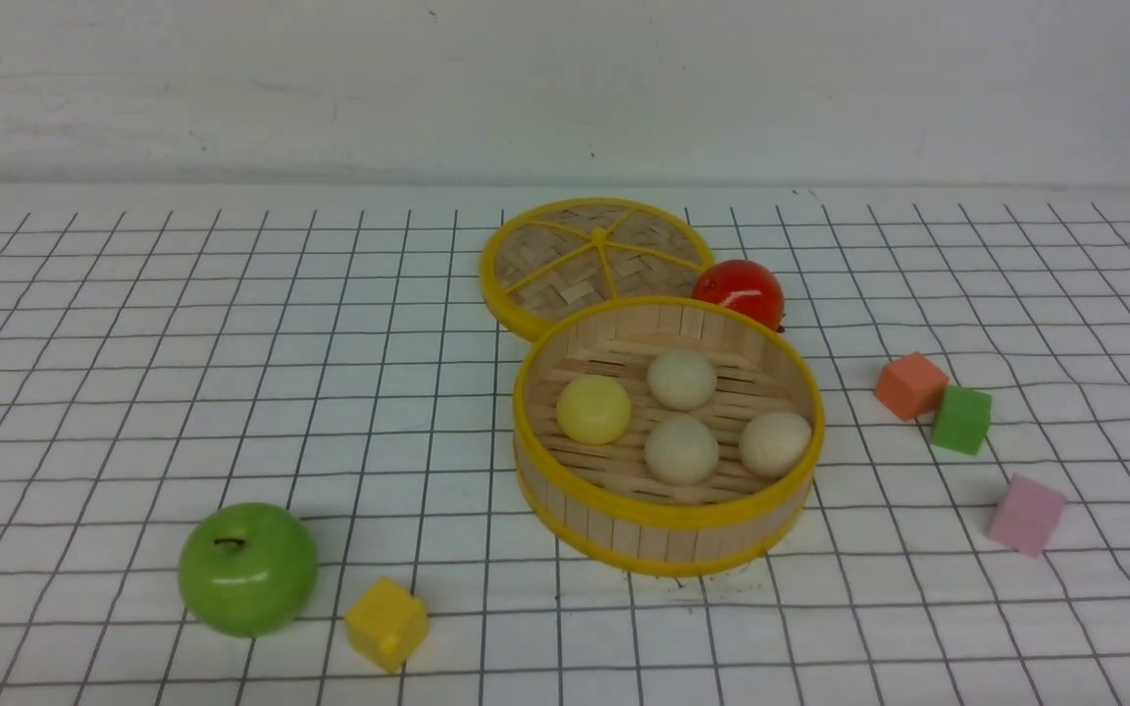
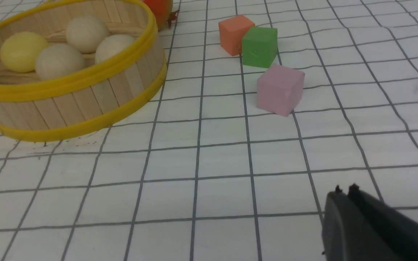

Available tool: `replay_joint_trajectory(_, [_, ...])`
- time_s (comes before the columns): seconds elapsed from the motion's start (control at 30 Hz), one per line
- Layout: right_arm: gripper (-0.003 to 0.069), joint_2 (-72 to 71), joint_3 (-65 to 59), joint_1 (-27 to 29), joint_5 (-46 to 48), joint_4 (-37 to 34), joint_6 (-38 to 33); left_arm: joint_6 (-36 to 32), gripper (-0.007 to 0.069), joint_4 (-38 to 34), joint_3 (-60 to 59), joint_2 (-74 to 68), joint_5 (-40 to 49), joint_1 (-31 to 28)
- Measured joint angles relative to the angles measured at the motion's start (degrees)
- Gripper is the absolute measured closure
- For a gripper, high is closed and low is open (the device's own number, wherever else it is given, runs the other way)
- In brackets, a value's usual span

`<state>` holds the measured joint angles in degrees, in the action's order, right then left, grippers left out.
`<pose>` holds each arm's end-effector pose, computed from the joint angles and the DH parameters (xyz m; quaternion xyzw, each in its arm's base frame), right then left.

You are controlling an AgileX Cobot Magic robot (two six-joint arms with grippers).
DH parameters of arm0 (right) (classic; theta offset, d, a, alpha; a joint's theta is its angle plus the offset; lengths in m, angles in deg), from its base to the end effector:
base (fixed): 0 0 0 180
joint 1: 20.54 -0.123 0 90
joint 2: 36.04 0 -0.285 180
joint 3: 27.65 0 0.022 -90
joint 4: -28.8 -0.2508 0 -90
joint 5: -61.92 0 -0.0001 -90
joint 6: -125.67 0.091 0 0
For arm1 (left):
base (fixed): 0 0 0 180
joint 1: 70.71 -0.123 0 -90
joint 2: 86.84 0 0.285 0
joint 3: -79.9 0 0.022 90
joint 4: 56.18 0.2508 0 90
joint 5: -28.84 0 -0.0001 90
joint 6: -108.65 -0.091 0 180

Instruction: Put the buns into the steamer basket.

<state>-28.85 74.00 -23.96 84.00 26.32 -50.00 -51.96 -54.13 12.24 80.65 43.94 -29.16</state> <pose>0.0521 0.0046 0.1725 0.0178 0.8068 0.0583 0.5877 0.0423 -0.0363 0.2408 0.1514 0.7231 -0.3286 0.5883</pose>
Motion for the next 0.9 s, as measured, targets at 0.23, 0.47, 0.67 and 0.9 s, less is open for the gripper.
replay_joint_trajectory(0.23, [0.0656,0.0,0.0,0.0,0.0,-0.1,0.0,0.0,0.0482,3.9,0.0,0.0,-0.1,0.0])
replay_joint_trajectory(0.47, [0.0648,0.0,0.0,0.0,0.0,-0.1,0.0,0.0,0.061,8.7,0.0,0.0,-0.9,-6.4])
replay_joint_trajectory(0.67, [0.0643,0.0,0.0,0.0,0.0,-0.1,0.0,-4.1,0.0638,2.6,-3.3,2.2,-3.9,-27.2])
replay_joint_trajectory(0.9, [0.0642,0.0,0.0,0.0,0.0,-0.1,0.0,-6.3,0.0638,-3.8,-10.7,5.3,-2.1,-38.3])
